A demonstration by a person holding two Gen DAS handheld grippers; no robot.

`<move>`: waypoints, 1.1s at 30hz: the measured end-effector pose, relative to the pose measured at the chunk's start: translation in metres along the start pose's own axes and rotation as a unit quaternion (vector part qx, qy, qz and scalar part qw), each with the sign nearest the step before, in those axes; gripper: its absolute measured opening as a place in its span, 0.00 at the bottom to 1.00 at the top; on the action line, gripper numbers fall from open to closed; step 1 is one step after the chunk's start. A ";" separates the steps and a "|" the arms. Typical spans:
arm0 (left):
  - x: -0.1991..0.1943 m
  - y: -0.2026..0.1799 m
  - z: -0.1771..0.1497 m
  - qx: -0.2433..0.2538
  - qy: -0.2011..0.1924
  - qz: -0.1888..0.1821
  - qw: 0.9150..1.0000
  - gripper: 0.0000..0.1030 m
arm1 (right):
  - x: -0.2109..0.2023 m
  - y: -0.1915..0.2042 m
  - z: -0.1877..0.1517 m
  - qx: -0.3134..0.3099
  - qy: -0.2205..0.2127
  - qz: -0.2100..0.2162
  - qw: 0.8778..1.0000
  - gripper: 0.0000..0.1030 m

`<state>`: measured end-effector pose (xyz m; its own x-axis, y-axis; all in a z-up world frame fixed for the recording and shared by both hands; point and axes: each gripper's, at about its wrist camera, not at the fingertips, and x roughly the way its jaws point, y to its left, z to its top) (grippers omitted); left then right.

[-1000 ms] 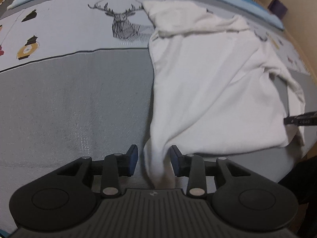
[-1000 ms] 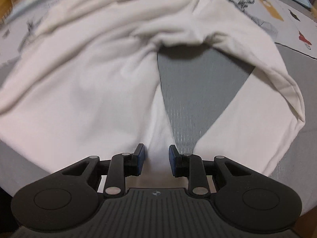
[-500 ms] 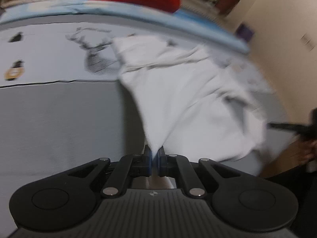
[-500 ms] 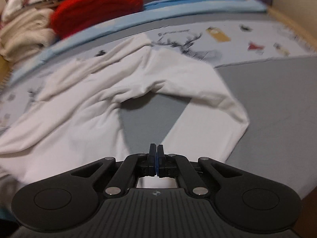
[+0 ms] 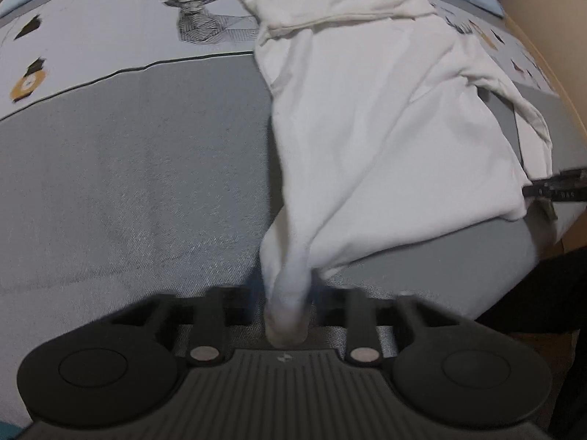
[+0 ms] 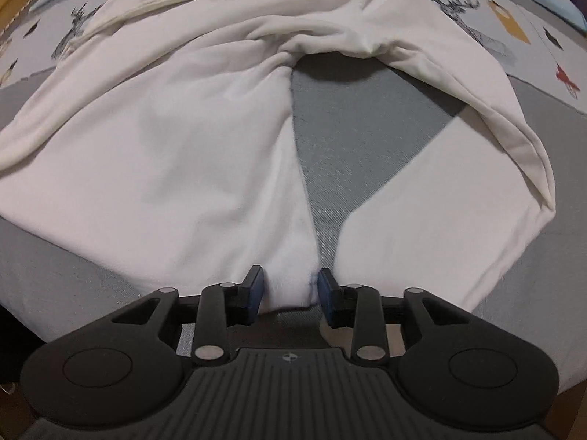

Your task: Fold small clothes

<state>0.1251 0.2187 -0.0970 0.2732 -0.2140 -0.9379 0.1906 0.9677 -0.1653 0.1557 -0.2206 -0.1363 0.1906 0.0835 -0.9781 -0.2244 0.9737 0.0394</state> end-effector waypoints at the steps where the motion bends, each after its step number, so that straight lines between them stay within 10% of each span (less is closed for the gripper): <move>1: -0.003 -0.002 0.001 0.007 -0.006 0.002 1.000 0.06 | 0.000 0.002 0.000 -0.007 -0.002 0.001 1.000 0.20; 3: -0.010 -0.003 0.001 0.010 -0.023 -0.001 1.000 0.05 | -0.006 0.003 -0.001 -0.012 -0.013 0.008 1.000 0.05; 12: -0.074 0.012 -0.019 -0.048 -0.120 -0.108 0.986 0.04 | -0.096 -0.067 -0.035 0.120 -0.172 0.064 0.976 0.03; 18: -0.037 0.002 -0.026 0.011 -0.001 -0.031 0.999 0.06 | -0.095 -0.082 -0.063 0.086 -0.129 0.101 0.983 0.03; 25: -0.038 -0.007 -0.009 -0.002 -0.043 -0.054 0.998 0.15 | -0.073 -0.076 -0.060 0.054 -0.091 0.044 0.993 0.08; 29: -0.025 -0.018 0.007 0.000 -0.054 -0.023 0.998 0.15 | -0.070 -0.101 -0.047 0.138 -0.115 0.017 0.984 0.13; 33: -0.023 -0.023 0.028 -0.022 -0.084 -0.015 0.996 0.19 | -0.070 -0.149 -0.036 0.275 -0.165 0.021 0.947 0.30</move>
<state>0.1408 0.1976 -0.0633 0.4228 -0.2579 -0.8687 0.1611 0.9648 -0.2080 0.1417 -0.3786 -0.0814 0.5015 0.0982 -0.8595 0.2757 0.9236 0.2664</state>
